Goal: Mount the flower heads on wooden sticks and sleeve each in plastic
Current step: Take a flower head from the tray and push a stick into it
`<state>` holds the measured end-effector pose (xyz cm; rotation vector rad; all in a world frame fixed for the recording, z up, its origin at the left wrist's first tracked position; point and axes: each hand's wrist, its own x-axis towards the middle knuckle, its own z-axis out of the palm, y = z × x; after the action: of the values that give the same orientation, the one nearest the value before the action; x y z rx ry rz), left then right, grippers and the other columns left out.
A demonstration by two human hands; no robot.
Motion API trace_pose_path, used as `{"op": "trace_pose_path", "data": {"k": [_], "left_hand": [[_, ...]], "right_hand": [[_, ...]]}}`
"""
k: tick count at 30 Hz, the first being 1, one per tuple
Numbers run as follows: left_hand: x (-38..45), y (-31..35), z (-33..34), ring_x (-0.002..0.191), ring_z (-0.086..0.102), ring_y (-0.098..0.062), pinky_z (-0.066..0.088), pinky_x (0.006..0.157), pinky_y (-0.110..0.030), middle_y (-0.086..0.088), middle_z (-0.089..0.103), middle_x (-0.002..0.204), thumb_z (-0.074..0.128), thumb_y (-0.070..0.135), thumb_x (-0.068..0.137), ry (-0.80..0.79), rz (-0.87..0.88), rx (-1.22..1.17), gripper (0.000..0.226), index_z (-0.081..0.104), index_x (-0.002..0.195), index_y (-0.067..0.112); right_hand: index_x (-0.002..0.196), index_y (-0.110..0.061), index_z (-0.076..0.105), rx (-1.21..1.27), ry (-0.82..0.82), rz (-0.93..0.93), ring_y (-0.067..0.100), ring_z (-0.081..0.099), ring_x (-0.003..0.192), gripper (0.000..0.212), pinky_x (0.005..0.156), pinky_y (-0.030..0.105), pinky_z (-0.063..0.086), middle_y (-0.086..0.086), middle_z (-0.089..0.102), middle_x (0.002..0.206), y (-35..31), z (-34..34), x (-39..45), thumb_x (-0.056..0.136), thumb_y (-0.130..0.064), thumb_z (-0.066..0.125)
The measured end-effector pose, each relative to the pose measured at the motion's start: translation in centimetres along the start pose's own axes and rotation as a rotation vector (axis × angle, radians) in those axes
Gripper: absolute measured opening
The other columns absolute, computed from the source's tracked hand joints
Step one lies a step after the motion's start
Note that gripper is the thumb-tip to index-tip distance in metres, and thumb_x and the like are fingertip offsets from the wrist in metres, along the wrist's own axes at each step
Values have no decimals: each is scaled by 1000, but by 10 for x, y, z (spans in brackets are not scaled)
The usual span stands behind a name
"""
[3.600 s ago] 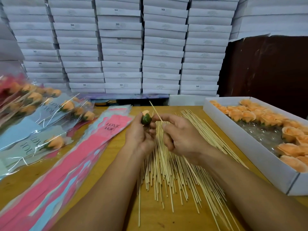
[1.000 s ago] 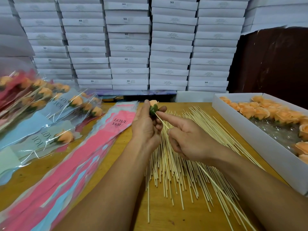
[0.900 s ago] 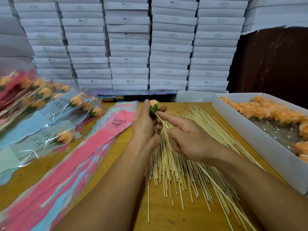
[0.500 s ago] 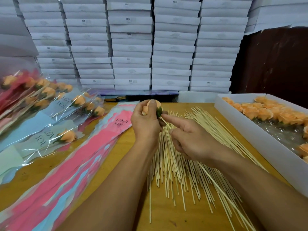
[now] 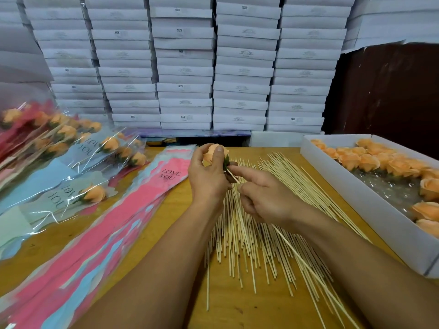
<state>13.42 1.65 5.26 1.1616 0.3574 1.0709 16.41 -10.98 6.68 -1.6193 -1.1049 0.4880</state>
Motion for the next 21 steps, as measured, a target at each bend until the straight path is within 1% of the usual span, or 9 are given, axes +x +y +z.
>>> {"op": "trace_pose_path", "data": {"k": [4,6,9,10,11,13,15,18,21], "left_hand": [[1,-4,-3,45,57,-9,40,38,-20,-31,69,97,60,23,100,-6,3,63,12,59,112,22],[1,-5,-3,50,60,-11,44,41,-23,-23,68,107,59,35,99,8,3,144,31,51,127,24],[6,1,0,50,67,-13,51,44,-25,-13,63,109,54,52,97,43,-78,205,63,27,146,23],[10,4,0,58,70,-17,55,50,-29,-13,62,112,51,53,98,60,-113,244,69,19,149,20],[16,7,1,77,72,-25,59,63,-35,-14,60,121,50,53,99,76,-149,323,74,13,152,17],[30,12,-3,116,57,-35,49,91,-39,-18,50,140,51,47,99,87,-179,559,79,8,154,10],[43,22,-12,120,50,-33,44,93,-40,-17,47,143,55,37,99,44,-102,792,69,22,151,5],[63,34,-35,103,54,-29,43,80,-38,-18,59,127,55,31,100,-61,109,1133,46,48,135,1],[77,37,-62,109,59,-34,47,88,-40,-18,64,124,62,31,97,-207,197,1452,40,58,126,3]], "right_hand": [[109,-54,49,-8,-18,12,8,35,38,56,38,21,30,-4,41,45,3,0,1,102,0,34],[113,-54,47,1,-17,22,7,36,38,55,39,21,31,-8,44,45,5,-1,1,104,-2,33],[138,-43,43,-21,-8,45,7,38,41,52,41,24,32,-10,47,46,7,-4,3,104,-5,34],[145,-39,41,-34,-1,58,8,38,41,52,42,25,32,-8,45,47,8,-4,3,104,-6,35],[149,-35,39,-41,8,74,8,38,42,53,42,25,32,-7,43,48,8,-4,3,104,-8,36],[153,-29,37,-37,31,98,8,38,42,52,42,24,33,-7,43,48,10,-5,4,105,-10,37],[147,-25,44,-23,59,112,7,37,41,44,42,24,32,-8,43,47,9,-7,4,106,-11,37],[127,-17,58,16,101,131,6,36,39,30,41,23,31,-7,41,49,9,-9,6,107,-10,36],[118,-13,60,36,134,135,5,35,38,27,39,20,32,-5,40,50,9,-8,7,107,-8,36]]}}
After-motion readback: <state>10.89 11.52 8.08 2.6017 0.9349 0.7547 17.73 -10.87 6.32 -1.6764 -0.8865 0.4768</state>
